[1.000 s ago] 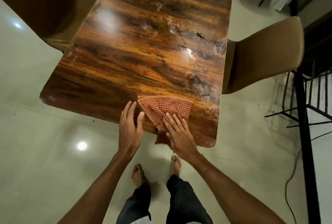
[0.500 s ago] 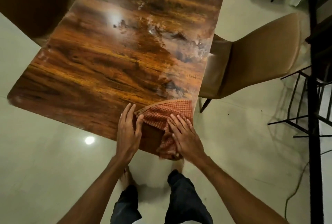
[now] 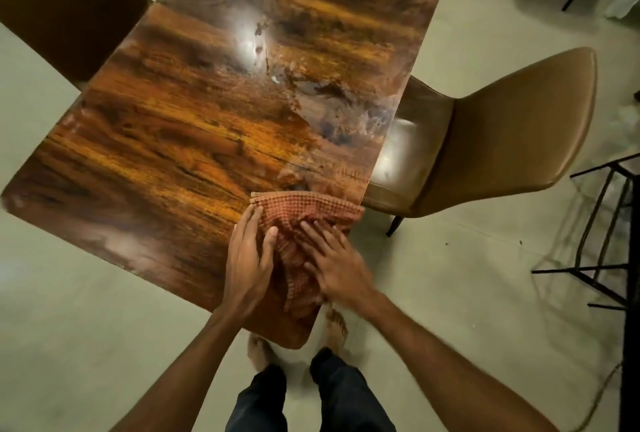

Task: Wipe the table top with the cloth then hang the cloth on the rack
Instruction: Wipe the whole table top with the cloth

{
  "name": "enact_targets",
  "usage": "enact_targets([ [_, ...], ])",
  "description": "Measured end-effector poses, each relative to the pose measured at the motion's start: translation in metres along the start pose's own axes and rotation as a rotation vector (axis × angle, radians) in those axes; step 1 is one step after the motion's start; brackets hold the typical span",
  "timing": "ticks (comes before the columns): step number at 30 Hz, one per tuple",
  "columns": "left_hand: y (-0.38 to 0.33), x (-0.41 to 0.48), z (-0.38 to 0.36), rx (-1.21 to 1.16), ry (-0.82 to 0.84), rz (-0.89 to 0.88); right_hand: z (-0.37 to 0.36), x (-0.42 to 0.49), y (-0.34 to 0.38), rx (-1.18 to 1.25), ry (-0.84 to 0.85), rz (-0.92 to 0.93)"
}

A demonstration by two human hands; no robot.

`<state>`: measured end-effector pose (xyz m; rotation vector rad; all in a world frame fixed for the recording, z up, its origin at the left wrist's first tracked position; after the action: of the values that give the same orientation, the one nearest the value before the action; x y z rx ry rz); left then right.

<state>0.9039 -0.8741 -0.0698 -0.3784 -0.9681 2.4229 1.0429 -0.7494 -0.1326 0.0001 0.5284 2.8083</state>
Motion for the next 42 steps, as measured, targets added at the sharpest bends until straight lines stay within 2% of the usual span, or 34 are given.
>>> enact_targets([
  [3,-0.001,0.007,-0.004,-0.006,0.003,0.006,0.034,0.058,-0.054,-0.077,-0.046,-0.231],
  [5,-0.004,0.014,-0.004,-0.006,-0.008,0.014,0.044,0.088,-0.057,-0.053,-0.057,-0.318],
  [7,-0.007,0.023,-0.002,-0.015,-0.02,0.018,0.034,0.102,-0.023,-0.058,-0.052,-0.234],
  [9,-0.007,0.037,0.002,-0.016,-0.031,0.015,0.015,0.1,0.017,-0.072,-0.022,-0.034],
  [11,-0.005,0.051,0.006,-0.001,-0.043,0.006,0.011,0.099,0.02,-0.043,0.007,0.073],
  [12,-0.002,0.059,0.007,-0.005,-0.047,0.01,0.017,0.106,0.005,-0.047,0.004,0.051],
  [16,0.013,0.088,0.013,-0.066,-0.051,0.021,0.056,0.144,-0.078,-0.085,-0.044,-0.352],
  [18,0.017,0.097,0.013,-0.079,-0.052,0.031,0.063,0.158,-0.079,-0.123,-0.059,-0.434],
  [20,0.022,0.112,0.018,-0.107,-0.055,0.062,0.05,0.176,-0.034,-0.156,-0.027,-0.307],
  [22,0.027,0.124,0.022,-0.106,-0.073,0.076,0.027,0.185,0.016,-0.121,0.046,-0.086],
  [24,0.032,0.137,0.028,-0.119,-0.08,0.093,0.022,0.2,0.028,-0.086,0.081,0.039],
  [26,0.036,0.149,0.033,-0.123,-0.075,0.088,0.036,0.222,-0.008,-0.097,0.071,-0.052],
  [30,0.05,0.167,0.046,-0.151,-0.095,0.106,0.069,0.264,-0.084,-0.162,0.03,-0.399],
  [32,0.055,0.173,0.05,-0.148,-0.12,0.126,0.062,0.278,-0.062,-0.178,0.036,-0.361],
  [35,0.053,0.182,0.051,-0.117,-0.15,0.157,0.034,0.281,0.006,-0.174,0.097,-0.013],
  [37,0.049,0.192,0.048,-0.087,-0.176,0.162,0.035,0.293,0.009,-0.149,0.12,0.124],
  [39,0.046,0.204,0.048,-0.078,-0.201,0.166,0.048,0.324,-0.026,-0.143,0.106,0.038],
  [42,0.039,0.219,0.049,-0.055,-0.247,0.162,0.068,0.37,-0.073,-0.109,0.07,-0.189],
])
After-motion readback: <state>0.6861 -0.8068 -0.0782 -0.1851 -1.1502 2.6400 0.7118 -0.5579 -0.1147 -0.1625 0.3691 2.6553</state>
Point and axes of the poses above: each hand's wrist, its own x-axis towards the middle knuckle, its own z-axis out of the back of the hand, y = z × x, the point moved 4 cm from there along x, towards the middle knuckle, and after that the axes turned 6 degrees about -y, right-handed, at the moved point
